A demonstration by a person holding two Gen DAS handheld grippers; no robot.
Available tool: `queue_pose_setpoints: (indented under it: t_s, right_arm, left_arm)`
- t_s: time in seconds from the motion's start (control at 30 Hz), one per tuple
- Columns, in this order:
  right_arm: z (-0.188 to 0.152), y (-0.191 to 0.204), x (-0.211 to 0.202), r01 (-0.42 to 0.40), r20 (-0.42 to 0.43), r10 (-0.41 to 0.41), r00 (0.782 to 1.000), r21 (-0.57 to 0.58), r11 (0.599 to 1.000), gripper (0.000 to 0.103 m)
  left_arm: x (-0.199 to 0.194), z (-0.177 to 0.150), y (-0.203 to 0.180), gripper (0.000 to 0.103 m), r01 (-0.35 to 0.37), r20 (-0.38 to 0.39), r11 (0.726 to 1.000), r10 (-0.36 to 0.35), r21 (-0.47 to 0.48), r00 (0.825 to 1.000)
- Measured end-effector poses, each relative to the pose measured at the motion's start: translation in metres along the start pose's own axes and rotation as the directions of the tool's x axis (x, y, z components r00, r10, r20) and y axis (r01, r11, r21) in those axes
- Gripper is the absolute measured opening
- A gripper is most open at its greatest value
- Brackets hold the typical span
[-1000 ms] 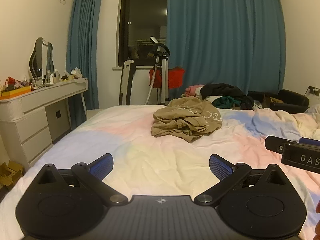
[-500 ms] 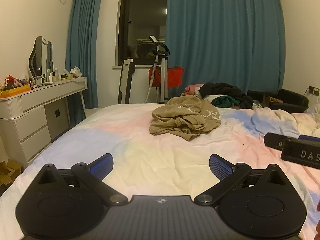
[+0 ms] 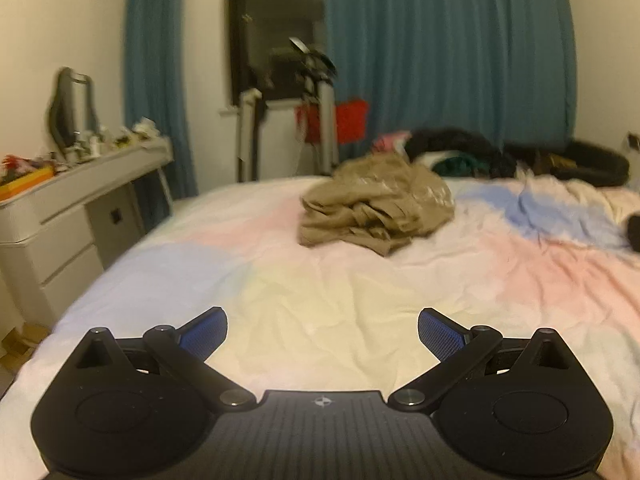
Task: Fold clothes
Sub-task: 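Reach both grippers to the crumpled khaki T-shirt and close on it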
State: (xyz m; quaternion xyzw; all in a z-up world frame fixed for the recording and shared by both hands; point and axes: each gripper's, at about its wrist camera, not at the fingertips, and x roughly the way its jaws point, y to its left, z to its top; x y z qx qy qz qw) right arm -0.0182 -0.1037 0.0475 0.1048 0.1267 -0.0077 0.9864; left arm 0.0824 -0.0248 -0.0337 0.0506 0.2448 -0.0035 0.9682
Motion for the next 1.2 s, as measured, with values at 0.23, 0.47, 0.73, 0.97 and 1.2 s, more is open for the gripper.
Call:
queue_pose_setpoints:
  t_s: [0.23,0.47,0.73,0.97,1.2]
  right_arm:
    - [-0.011,-0.006,0.026,0.032,-0.029,-0.032,0.999,0.007,0.999,0.093]
    - [-0.032,-0.012,0.087,0.027,-0.096,-0.025,0.995,0.023,0.999,0.093]
    - [-0.044,-0.017,0.115,0.012,-0.106,-0.006,0.994,0.053,0.999,0.093]
    - [-0.048,-0.021,0.130,0.002,-0.091,0.006,0.996,0.086,0.996,0.093]
    - [-0.034,-0.018,0.104,0.006,-0.022,-0.004,1.000,0.059,0.998,0.093]
  left_arm:
    - [0.125,0.028,-0.016,0.099,-0.004,-0.024,0.996,0.006,0.086,1.000]
    - [0.249,0.063,-0.003,0.096,-0.074,-0.049,0.997,0.072,-0.034,0.996]
    - [0.319,0.097,0.030,0.025,0.015,-0.039,0.983,-0.022,-0.182,0.999]
    - [0.247,0.115,0.033,0.007,0.147,0.123,0.986,-0.136,-0.078,0.983]
    - [0.108,0.095,0.034,0.006,0.256,0.234,0.967,-0.247,-0.005,0.940]
